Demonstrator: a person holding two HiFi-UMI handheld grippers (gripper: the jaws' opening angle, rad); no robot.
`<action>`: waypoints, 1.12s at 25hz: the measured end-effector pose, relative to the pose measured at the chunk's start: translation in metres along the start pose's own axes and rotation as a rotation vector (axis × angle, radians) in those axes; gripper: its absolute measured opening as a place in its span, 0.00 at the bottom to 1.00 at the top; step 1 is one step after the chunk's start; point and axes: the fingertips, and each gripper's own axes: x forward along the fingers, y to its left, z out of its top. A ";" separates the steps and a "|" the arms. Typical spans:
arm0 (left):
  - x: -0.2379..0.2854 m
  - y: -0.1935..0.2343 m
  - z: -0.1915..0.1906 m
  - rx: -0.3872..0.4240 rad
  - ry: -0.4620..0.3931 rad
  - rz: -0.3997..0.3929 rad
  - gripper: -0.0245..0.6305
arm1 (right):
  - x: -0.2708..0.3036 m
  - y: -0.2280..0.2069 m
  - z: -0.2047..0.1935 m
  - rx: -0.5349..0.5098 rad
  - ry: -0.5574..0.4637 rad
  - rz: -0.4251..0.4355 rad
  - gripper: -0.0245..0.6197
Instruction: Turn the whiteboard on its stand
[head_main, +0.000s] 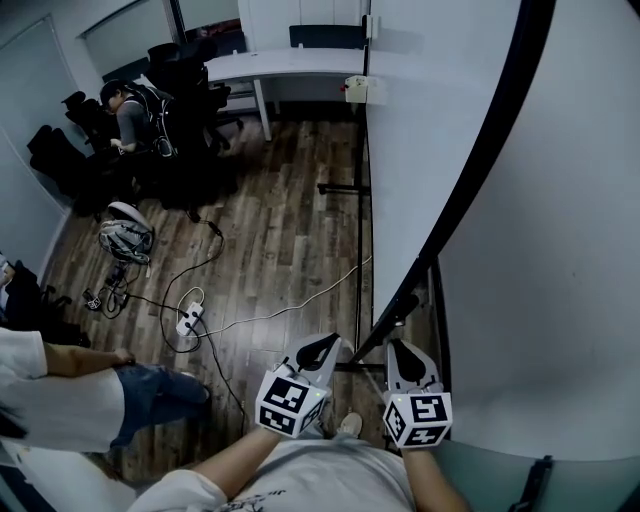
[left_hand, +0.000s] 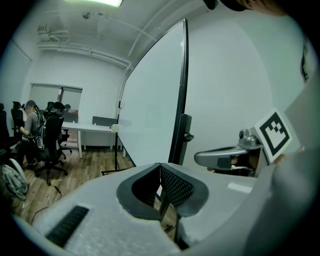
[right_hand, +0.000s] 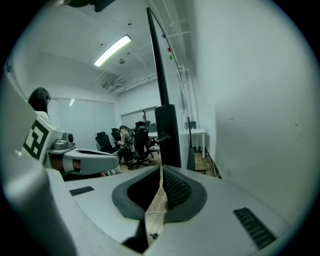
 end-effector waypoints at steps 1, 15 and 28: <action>-0.001 0.000 -0.001 -0.001 0.000 0.003 0.05 | -0.001 0.003 -0.002 0.006 0.005 0.012 0.07; -0.010 -0.003 -0.007 -0.011 0.005 0.036 0.05 | -0.001 0.029 -0.012 0.026 0.040 0.130 0.05; -0.008 -0.005 -0.006 0.000 0.003 0.035 0.05 | 0.003 0.028 -0.010 0.028 0.042 0.138 0.05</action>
